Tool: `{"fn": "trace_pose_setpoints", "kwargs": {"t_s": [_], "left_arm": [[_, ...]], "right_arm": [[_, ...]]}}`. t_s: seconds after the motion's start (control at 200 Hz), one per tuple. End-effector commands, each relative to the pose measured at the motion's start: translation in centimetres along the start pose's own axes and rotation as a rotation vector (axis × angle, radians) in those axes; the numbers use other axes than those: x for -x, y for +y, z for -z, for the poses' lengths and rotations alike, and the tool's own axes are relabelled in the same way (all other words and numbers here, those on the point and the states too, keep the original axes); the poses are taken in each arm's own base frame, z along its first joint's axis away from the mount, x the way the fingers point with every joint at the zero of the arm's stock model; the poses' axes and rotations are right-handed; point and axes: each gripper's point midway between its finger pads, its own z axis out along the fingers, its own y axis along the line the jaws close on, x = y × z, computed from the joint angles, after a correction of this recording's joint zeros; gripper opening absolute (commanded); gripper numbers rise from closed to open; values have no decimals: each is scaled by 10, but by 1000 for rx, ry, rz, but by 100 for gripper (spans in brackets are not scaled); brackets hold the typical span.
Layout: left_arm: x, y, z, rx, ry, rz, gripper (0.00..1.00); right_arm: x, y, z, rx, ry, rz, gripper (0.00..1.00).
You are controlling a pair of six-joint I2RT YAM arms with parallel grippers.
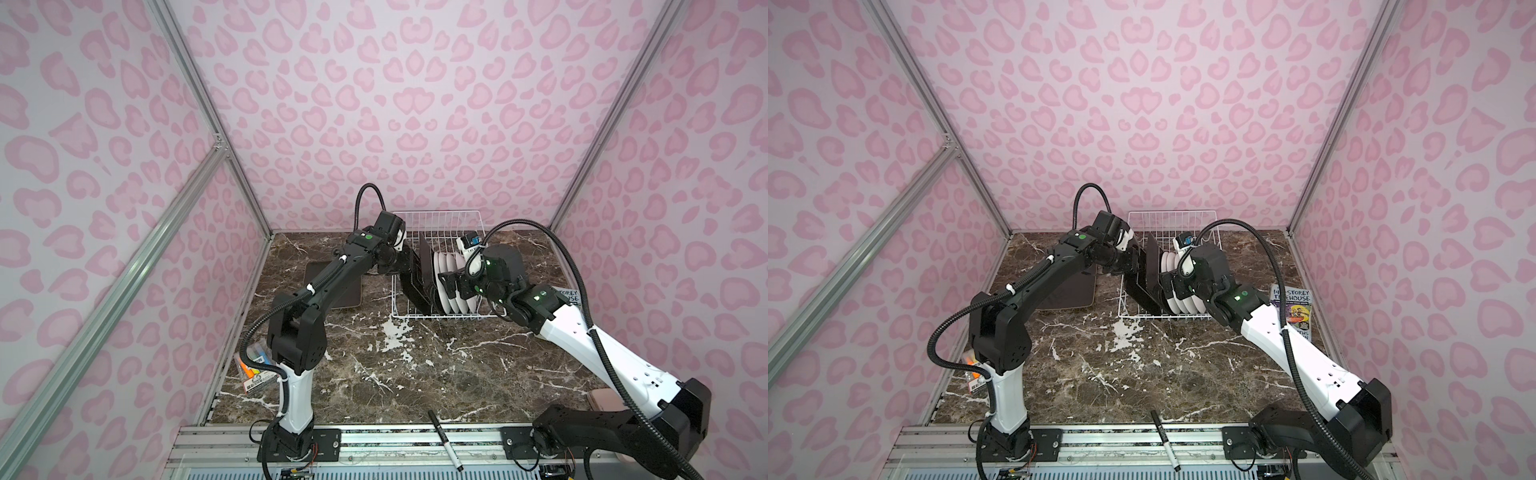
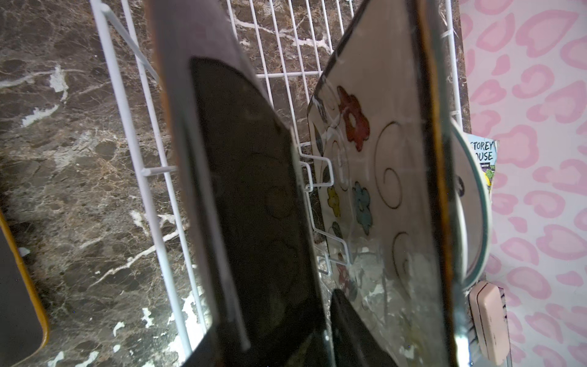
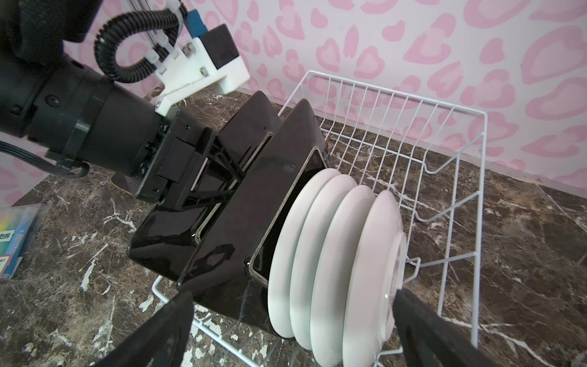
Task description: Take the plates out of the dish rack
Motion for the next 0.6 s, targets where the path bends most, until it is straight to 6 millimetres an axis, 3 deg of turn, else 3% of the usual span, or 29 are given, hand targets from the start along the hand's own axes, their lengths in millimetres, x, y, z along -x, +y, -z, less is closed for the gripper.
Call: {"fn": "trace_pose_setpoints", "kwargs": {"t_s": [0.0,0.15,0.17,0.43,0.595], "left_arm": [[-18,22,-6,99,70,1,38],[-18,22,-3,105,69,3,38],[-19,22,-3,106,70,3,33],[-19,21,-2,102,73,20,26],[-18,19,-1,92,68,26,17]], "right_arm": [[4,0,0,3,-25,-8,99],[6,1,-1,8,-29,-13,99],[5,1,-1,8,-29,-14,99],[5,1,0,8,-30,-14,99],[5,0,1,4,-33,-13,99]]}}
